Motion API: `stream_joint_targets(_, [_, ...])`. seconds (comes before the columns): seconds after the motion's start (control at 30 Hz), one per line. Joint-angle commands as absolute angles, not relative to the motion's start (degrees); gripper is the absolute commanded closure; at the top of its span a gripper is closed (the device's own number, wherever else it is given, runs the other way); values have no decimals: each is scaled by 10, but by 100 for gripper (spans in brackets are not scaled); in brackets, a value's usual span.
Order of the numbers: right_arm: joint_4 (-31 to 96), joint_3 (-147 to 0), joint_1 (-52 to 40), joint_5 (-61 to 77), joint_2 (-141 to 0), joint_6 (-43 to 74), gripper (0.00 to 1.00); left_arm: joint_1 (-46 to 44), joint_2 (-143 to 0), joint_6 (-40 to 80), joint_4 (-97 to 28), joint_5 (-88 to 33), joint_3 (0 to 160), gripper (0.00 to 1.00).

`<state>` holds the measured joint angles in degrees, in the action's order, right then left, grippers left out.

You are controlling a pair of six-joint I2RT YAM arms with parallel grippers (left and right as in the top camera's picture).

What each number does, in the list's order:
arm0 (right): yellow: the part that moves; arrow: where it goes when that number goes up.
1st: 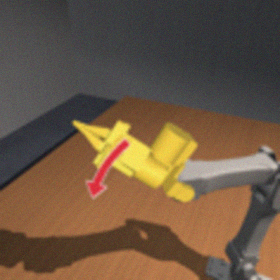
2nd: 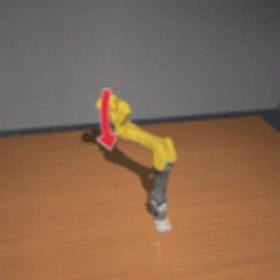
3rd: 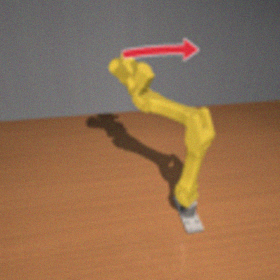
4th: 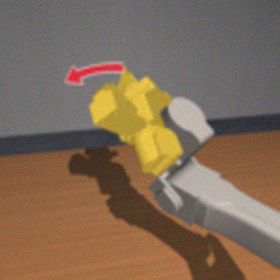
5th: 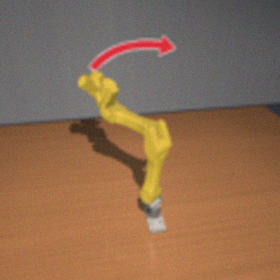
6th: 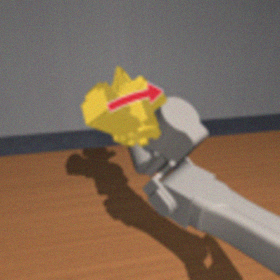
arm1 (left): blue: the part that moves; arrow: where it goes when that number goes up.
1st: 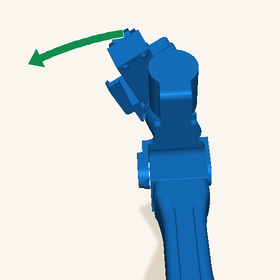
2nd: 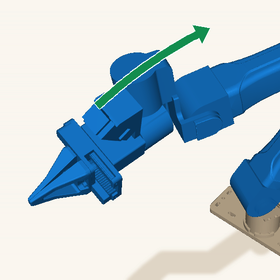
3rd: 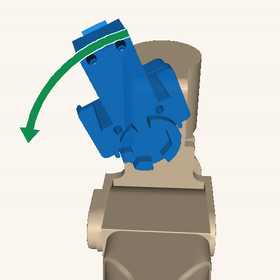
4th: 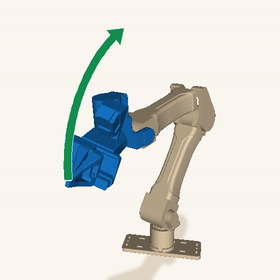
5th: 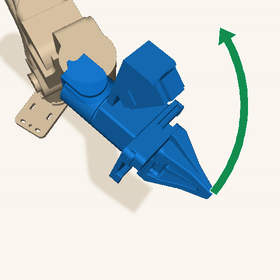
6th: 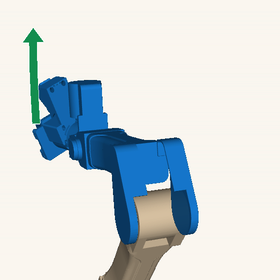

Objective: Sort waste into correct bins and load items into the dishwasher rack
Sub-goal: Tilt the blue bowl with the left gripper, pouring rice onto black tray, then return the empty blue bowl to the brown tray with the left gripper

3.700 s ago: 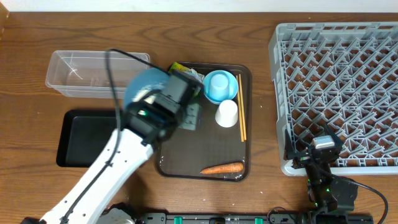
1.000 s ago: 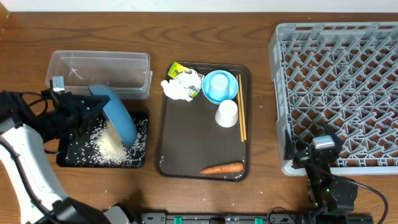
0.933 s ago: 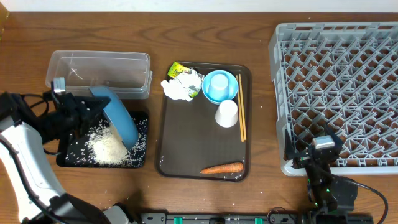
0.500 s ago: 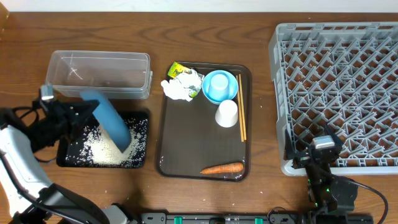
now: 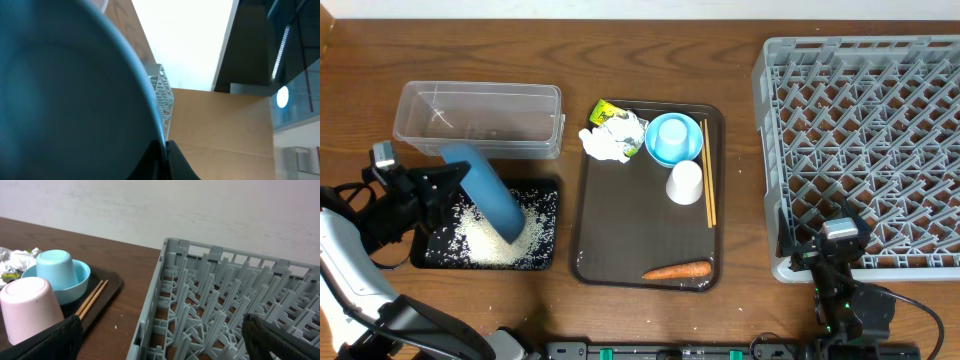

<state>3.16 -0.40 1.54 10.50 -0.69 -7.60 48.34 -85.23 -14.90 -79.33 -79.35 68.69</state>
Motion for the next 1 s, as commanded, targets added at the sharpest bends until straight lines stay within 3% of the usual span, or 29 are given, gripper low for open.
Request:
stream_joint_targets(0.0, [34, -3, 22, 104, -3, -80, 1, 486, -857, -158, -771, -819, 684, 94])
stream_joint_targets(0.6, [34, -3, 22, 104, -3, -80, 1, 439, -803, -201, -806, -704, 687, 94])
stream_joint_targets(0.83, [34, -3, 22, 104, -3, -80, 1, 313, -734, -170, -767, -680, 713, 94])
stream_joint_targets(0.97, [34, -3, 22, 104, -3, -80, 1, 180, -710, -48, -709, -556, 713, 94])
